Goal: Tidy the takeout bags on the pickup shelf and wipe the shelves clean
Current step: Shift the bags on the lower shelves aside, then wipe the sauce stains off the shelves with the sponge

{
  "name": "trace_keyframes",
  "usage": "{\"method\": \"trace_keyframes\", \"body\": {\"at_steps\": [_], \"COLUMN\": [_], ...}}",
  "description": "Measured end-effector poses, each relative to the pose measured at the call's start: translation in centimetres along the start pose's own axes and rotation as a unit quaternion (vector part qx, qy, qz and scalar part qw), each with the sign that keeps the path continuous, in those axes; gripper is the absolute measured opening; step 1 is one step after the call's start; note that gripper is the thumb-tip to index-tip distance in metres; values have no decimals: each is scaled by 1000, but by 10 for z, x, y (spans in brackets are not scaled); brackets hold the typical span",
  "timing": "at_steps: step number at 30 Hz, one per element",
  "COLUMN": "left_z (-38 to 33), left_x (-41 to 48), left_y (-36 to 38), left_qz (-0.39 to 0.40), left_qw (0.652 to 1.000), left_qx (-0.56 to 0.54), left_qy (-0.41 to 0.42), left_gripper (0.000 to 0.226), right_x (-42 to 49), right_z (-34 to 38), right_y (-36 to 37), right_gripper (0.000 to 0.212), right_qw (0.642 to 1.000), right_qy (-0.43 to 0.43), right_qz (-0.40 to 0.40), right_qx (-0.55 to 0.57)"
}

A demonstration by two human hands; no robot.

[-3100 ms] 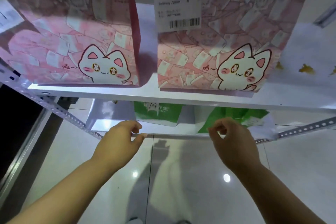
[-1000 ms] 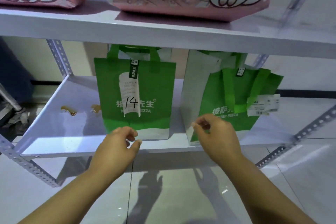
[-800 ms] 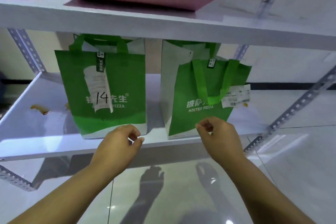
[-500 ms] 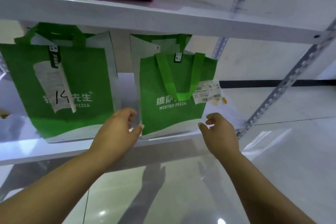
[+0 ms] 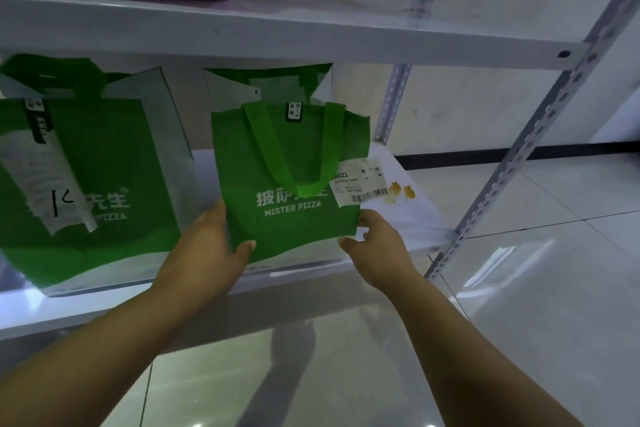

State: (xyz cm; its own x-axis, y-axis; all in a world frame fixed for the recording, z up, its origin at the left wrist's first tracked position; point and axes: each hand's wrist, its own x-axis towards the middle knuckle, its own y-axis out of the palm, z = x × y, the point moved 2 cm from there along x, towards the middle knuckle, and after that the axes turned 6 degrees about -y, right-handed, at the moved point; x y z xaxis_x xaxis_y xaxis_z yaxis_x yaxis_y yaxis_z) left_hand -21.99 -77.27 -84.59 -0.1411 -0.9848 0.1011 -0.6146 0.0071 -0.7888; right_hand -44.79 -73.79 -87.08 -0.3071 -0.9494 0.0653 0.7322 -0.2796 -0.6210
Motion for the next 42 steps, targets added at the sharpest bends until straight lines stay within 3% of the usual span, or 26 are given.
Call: {"method": "trace_keyframes", "body": {"at_steps": [11,17,22,26,33,42], "left_z": [8,12,8,-5,-48,-161], "left_x": [7,1,-11,-21,-32,-23], "left_y": [-4,-8,-24,-46,-95,-224], "left_qz": [11,-9,-11,8,-7,-2], "left_qw": [1000,1000,998,1000,986,976], "left_qx": [10,19,31,27,91,95], "left_qy": [-3,-11,-48,-4,142,195], "left_gripper": [62,47,39,34,39,32], "right_x": [-10,-20,-33,-46,-60,-54], "right_z": [-5,-1,18,41,113,263], "right_y": [1,-4,-18,-33,-77,-179], "right_gripper": [40,57,39,27,24,26], "right_qw": [1000,997,995,992,959,938], "right_qy": [-15,2,-22,-58,-164,-195], "right_qz": [4,9,-5,8,16,25], "right_qx": [-11,-80,-99,-107,-231,-285]}}
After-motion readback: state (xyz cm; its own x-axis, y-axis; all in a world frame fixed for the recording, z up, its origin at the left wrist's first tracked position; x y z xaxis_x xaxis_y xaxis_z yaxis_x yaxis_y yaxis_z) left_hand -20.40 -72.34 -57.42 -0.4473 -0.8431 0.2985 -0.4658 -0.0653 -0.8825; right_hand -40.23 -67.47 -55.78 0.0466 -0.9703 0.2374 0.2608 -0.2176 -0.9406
